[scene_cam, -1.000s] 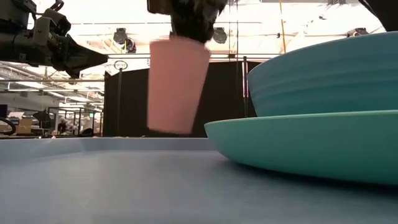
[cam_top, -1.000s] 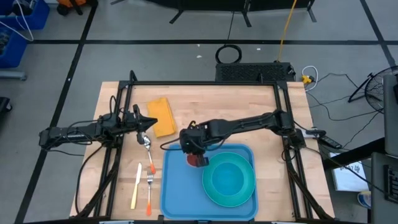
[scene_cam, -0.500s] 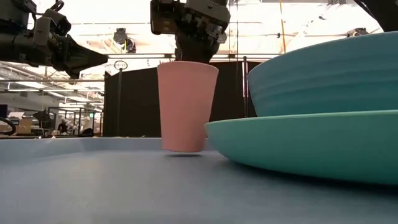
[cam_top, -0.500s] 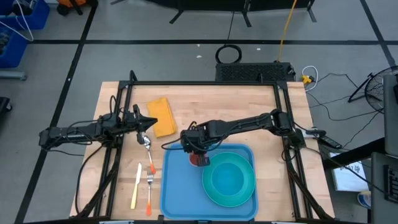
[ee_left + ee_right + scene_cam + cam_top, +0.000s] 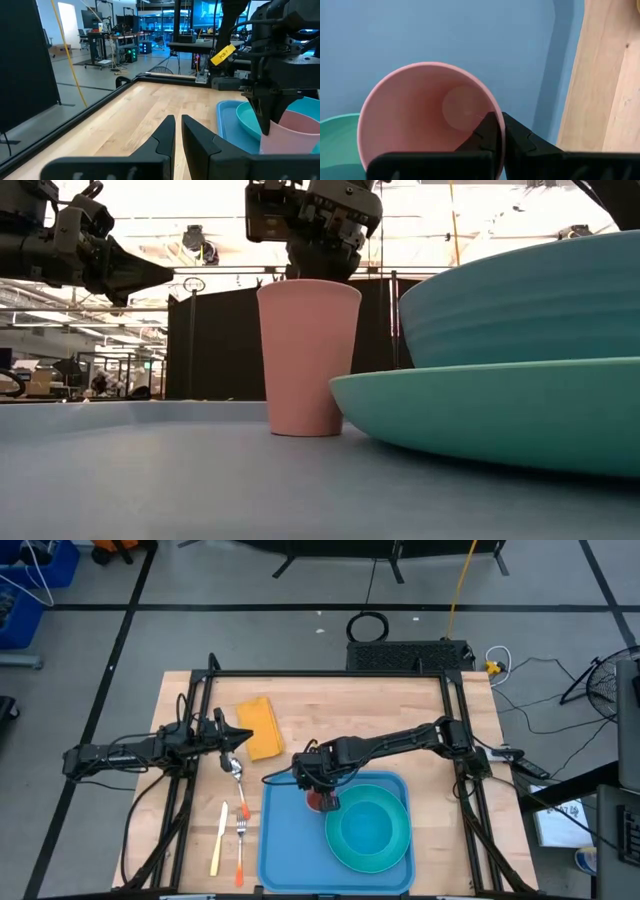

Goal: Set up tray
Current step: Put the pink cup on the blue serving tray to the top of the blue plate

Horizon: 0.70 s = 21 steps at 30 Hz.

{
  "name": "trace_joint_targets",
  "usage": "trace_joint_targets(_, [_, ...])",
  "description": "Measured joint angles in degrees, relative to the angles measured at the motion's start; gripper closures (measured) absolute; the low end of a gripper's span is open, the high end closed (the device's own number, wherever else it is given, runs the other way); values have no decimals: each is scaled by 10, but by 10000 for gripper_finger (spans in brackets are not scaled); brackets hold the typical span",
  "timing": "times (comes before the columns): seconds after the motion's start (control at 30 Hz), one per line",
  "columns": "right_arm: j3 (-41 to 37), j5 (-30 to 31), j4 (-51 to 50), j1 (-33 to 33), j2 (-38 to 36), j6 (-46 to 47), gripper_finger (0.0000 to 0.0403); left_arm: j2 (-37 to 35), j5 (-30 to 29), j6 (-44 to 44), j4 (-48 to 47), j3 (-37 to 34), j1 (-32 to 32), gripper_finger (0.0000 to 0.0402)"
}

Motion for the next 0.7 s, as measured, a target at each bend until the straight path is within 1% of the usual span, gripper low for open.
trace_joint_targets(0.27, [-1,2,36,0,1,7,403,0,0,0,0,0,0,371])
trace_joint_targets(0.57, [-1,2,40,-1,1,8,403,0,0,0,0,0,0,371])
trace_joint_targets(0.7, [-1,4,40,-1,2,4,389,0,0,0,0,0,0,371])
